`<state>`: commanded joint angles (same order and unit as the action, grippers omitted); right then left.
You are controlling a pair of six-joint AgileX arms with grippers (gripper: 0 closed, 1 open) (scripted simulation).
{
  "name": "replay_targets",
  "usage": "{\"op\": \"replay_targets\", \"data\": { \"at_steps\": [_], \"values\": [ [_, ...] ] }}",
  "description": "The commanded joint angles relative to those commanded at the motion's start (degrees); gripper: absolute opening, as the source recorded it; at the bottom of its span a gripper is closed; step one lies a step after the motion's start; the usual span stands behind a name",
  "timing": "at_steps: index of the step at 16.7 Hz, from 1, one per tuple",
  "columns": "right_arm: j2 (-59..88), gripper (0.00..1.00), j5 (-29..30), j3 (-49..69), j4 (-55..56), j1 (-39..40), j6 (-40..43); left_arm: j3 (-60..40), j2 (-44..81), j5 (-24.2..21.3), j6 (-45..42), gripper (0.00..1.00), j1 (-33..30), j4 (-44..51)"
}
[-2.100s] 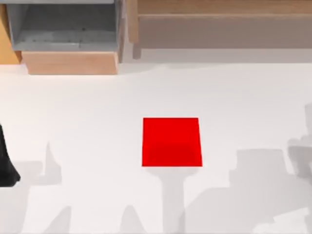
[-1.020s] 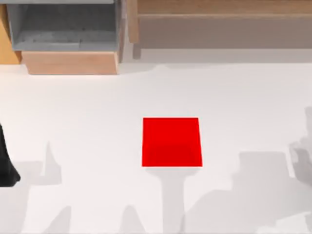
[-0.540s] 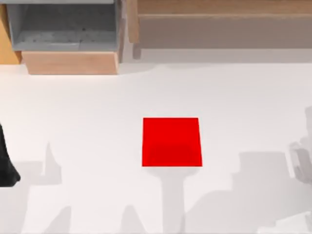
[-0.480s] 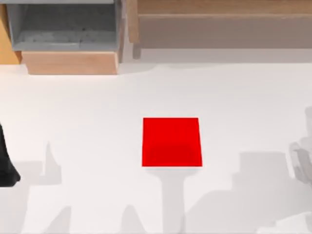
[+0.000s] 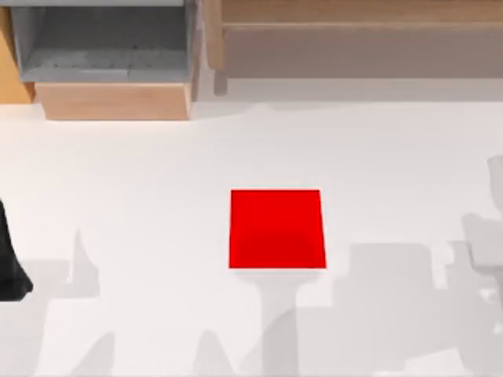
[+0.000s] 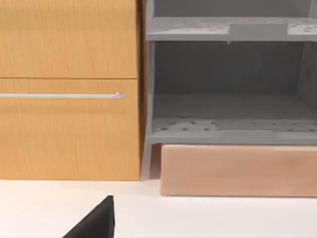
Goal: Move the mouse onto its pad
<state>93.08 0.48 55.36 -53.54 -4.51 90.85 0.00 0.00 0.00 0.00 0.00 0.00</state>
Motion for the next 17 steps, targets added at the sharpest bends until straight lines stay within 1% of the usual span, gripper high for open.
{"op": "replay_targets", "data": {
  "at_steps": [4, 11, 14, 17],
  "values": [
    [-4.2, 0.0, 0.0, 6.2, -9.8, 0.1, 0.2, 0.0, 0.0, 0.0, 0.0, 1.0, 0.0, 0.0],
    [-4.6, 0.0, 0.0, 7.6, -11.2, 0.6, -0.6, 0.0, 0.0, 0.0, 0.0, 1.0, 0.0, 0.0],
    [-1.3, 0.0, 0.2, 11.8, -12.4, 4.6, -6.0, 0.0, 0.0, 0.0, 0.0, 1.0, 0.0, 0.0],
    [4.6, 0.0, 0.5, 19.1, -14.4, 11.3, -16.9, 0.0, 0.0, 0.0, 0.0, 1.0, 0.0, 0.0]
  ]
}}
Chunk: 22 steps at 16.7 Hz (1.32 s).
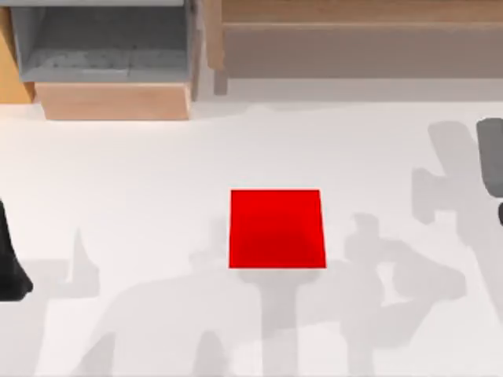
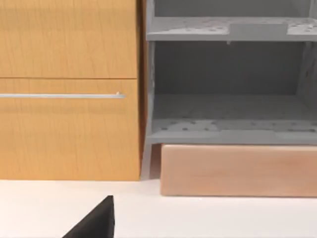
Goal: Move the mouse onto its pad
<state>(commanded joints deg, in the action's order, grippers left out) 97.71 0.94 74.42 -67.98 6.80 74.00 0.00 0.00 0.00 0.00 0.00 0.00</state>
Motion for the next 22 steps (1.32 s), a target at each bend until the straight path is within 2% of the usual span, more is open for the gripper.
{"op": "replay_targets", "data": {
  "at_steps": [3, 8, 14, 18, 22],
  "values": [
    [7.5, 0.0, 0.1, 8.8, -2.6, 7.9, -16.3, 0.0, 0.0, 0.0, 0.0, 1.0, 0.0, 0.0],
    [21.0, 0.0, -0.3, 23.9, -7.2, 20.0, -51.3, 0.0, 0.0, 0.0, 0.0, 1.0, 0.0, 0.0],
    [35.0, 0.0, -1.0, 41.3, -11.3, 29.0, -90.4, 0.0, 0.0, 0.0, 0.0, 1.0, 0.0, 0.0],
    [39.5, 0.0, -1.0, 49.1, -11.4, 31.2, -107.7, 0.0, 0.0, 0.0, 0.0, 1.0, 0.0, 0.0],
    [41.1, 0.0, -0.8, 52.8, -11.1, 31.7, -115.2, 0.0, 0.0, 0.0, 0.0, 1.0, 0.0, 0.0]
  ]
}}
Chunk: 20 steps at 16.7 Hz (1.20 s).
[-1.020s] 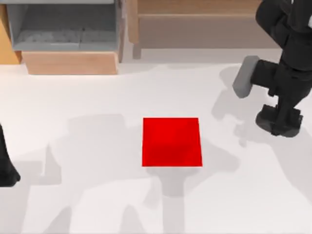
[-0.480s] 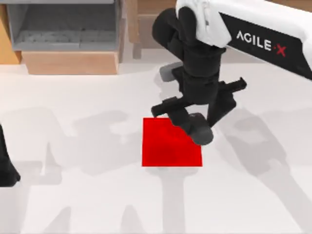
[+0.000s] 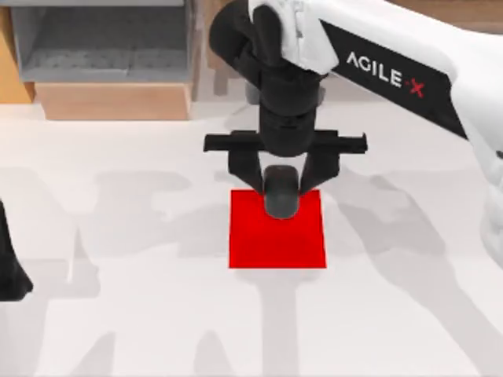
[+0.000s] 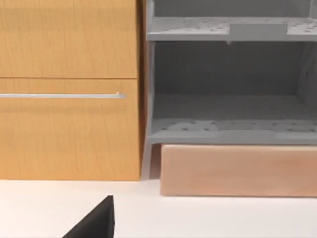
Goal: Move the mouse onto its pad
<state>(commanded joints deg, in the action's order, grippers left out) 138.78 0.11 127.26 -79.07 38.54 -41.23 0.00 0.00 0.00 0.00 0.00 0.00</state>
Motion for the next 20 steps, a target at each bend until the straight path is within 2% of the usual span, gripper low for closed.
{"op": "replay_targets", "data": {
  "at_steps": [7, 16, 20],
  "values": [
    [0.1, 0.0, -0.4, -0.3, 0.1, -0.4, -0.5, 0.0, 0.0, 0.0, 0.0, 1.0, 0.0, 0.0],
    [1.4, 0.0, -5.4, -6.0, 1.1, -0.1, -1.4, 0.0, 0.0, 0.0, 0.0, 1.0, 0.0, 0.0],
    [0.4, 0.0, -3.8, -7.8, 5.1, 0.0, -0.9, 0.0, 0.0, 0.0, 0.0, 1.0, 0.0, 0.0]
  ]
}}
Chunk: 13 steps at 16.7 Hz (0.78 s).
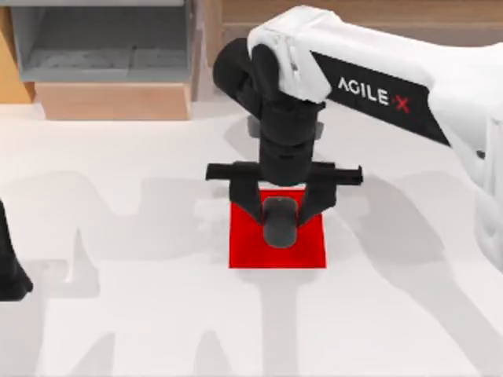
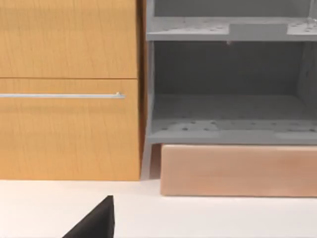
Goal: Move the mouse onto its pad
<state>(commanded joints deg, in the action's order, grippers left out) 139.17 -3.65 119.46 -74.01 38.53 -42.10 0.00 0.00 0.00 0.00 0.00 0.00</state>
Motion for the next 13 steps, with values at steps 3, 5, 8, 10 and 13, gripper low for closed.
{"op": "replay_targets", "data": {
  "at_steps": [3, 5, 8, 10, 13],
  "values": [
    [-0.3, 0.0, 2.7, -0.5, 3.5, 0.1, 0.4, 0.0, 0.0, 0.0, 0.0, 1.0, 0.0, 0.0],
    [0.2, 0.0, 3.7, -1.1, 4.6, 0.1, 0.4, 0.0, 0.0, 0.0, 0.0, 1.0, 0.0, 0.0],
    [0.3, 0.0, 3.8, -1.2, 4.7, 0.1, 0.4, 0.0, 0.0, 0.0, 0.0, 1.0, 0.0, 0.0],
    [0.3, 0.08, 3.8, -1.2, 4.7, 0.1, 0.4, 0.0, 0.0, 0.0, 0.0, 1.0, 0.0, 0.0],
    [0.3, 0.3, 3.8, -1.2, 4.7, 0.1, 0.4, 0.0, 0.0, 0.0, 0.0, 1.0, 0.0, 0.0]
  ]
}}
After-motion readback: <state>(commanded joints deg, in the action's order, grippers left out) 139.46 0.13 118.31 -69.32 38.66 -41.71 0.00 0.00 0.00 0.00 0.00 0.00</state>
